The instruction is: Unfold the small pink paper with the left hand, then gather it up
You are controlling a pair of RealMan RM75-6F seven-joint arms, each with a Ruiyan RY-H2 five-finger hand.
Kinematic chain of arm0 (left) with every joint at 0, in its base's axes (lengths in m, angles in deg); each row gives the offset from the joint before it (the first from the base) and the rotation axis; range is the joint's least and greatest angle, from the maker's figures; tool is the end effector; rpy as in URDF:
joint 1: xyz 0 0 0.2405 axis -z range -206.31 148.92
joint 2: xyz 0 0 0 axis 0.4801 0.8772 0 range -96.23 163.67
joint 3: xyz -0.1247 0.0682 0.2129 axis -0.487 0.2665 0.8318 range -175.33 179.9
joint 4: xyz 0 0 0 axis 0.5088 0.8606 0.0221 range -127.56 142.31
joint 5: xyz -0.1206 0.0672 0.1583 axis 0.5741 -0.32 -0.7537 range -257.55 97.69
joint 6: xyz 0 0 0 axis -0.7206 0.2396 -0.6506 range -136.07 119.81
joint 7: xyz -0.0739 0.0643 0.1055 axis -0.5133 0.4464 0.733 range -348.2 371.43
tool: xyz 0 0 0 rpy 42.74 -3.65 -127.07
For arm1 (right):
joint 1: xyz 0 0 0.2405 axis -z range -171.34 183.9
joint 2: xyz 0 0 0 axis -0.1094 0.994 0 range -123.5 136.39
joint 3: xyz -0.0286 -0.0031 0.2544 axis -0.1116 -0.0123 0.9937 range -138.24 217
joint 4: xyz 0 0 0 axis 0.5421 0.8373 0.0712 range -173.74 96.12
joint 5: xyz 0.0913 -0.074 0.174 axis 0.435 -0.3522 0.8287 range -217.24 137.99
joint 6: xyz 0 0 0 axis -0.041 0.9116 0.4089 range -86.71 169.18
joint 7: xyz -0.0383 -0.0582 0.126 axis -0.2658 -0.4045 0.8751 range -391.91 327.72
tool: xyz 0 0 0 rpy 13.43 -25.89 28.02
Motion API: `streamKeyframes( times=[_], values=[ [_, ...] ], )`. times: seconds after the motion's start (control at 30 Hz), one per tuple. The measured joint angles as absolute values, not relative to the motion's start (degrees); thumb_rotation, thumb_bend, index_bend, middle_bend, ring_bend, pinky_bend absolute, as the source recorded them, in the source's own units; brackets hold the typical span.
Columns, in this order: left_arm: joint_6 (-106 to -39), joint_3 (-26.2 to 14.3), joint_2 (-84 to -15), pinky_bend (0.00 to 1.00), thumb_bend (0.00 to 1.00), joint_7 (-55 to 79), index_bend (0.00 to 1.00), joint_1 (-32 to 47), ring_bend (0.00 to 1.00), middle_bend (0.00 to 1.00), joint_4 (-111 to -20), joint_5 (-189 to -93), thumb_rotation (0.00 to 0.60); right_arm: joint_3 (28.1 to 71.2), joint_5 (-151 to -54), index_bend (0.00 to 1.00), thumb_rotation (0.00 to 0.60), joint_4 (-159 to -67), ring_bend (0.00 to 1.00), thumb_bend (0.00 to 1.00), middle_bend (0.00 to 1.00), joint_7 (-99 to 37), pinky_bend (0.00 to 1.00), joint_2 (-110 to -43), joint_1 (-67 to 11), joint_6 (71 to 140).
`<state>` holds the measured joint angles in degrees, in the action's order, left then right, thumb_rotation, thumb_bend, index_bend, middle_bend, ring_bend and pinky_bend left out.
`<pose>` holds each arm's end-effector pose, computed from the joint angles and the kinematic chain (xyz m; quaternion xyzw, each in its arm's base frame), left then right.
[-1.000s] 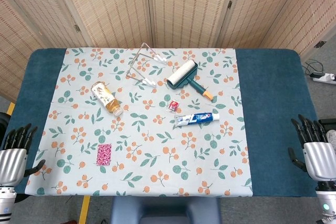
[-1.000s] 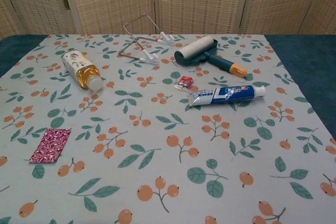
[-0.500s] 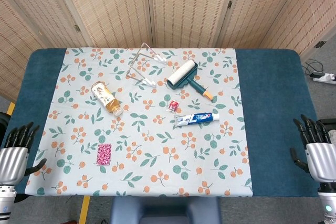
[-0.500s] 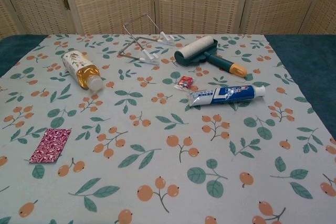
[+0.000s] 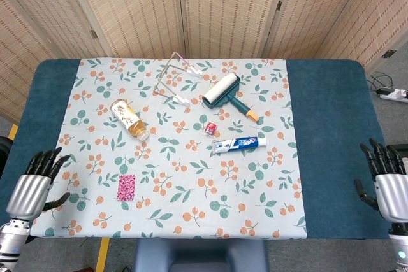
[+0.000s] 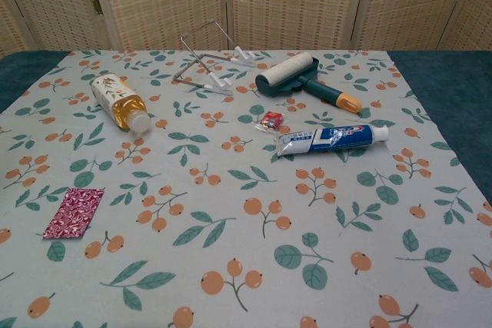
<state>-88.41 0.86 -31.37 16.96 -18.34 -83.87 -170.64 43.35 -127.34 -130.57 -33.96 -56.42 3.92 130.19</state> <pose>-0.2914 0.2033 0.1362 -0.6747 -0.3368 -0.3692 0.5432 -0.3126 -0.1713 0.1769 0.5893 -0.3487 0.3891 0.6162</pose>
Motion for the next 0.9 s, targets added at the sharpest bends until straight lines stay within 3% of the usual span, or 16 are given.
streamKeyframes(
  times=[0.3, 0.37, 0.5, 0.57, 0.77, 0.9],
  values=[
    [-83.19, 1.98, -32.18, 0.00, 0.26, 17.64, 0.30, -15.14, 0.05, 0.05, -83.63, -172.28, 0.600, 43.28, -127.80, 0.00, 0.600, -130.41, 0.00, 0.46, 0.00, -33.53, 0.00, -56.64, 3.88, 130.28],
    [-80.93, 2.18, -32.23, 0.00, 0.35, 18.63, 0.31, -14.10, 0.05, 0.05, -83.82, -172.07, 0.600, 43.23, -127.93, 0.00, 0.600, -130.23, 0.00, 0.46, 0.00, -33.33, 0.00, -56.69, 3.94, 130.43],
    [-76.54, 2.75, -32.16, 0.00, 0.71, 20.18, 0.30, -12.06, 0.02, 0.05, -84.46, -171.57, 0.600, 43.19, -127.91, 0.00, 0.600, -129.92, 0.00, 0.46, 0.00, -32.92, 0.00, -56.80, 4.05, 130.47],
    [-74.29, 3.14, -32.08, 0.00, 0.84, 20.64, 0.30, -10.93, 0.01, 0.05, -84.89, -171.34, 0.600, 43.14, -127.94, 0.00, 0.600, -129.78, 0.00, 0.46, 0.00, -32.69, 0.00, -56.85, 4.07, 130.46],
    [-69.09, 4.07, -32.45, 0.00, 0.99, 20.10, 0.30, -7.82, 0.01, 0.05, -84.93, -170.83, 0.600, 42.89, -128.06, 0.00, 0.600, -129.80, 0.00, 0.46, 0.00, -32.02, 0.00, -56.61, 4.00, 129.94],
    [-67.10, 4.34, -33.08, 0.00, 1.00, 19.47, 0.28, -6.52, 0.01, 0.05, -84.56, -169.82, 0.600, 42.84, -128.17, 0.00, 0.600, -129.72, 0.00, 0.46, 0.00, -31.40, 0.00, -56.56, 3.97, 129.89]
  ],
)
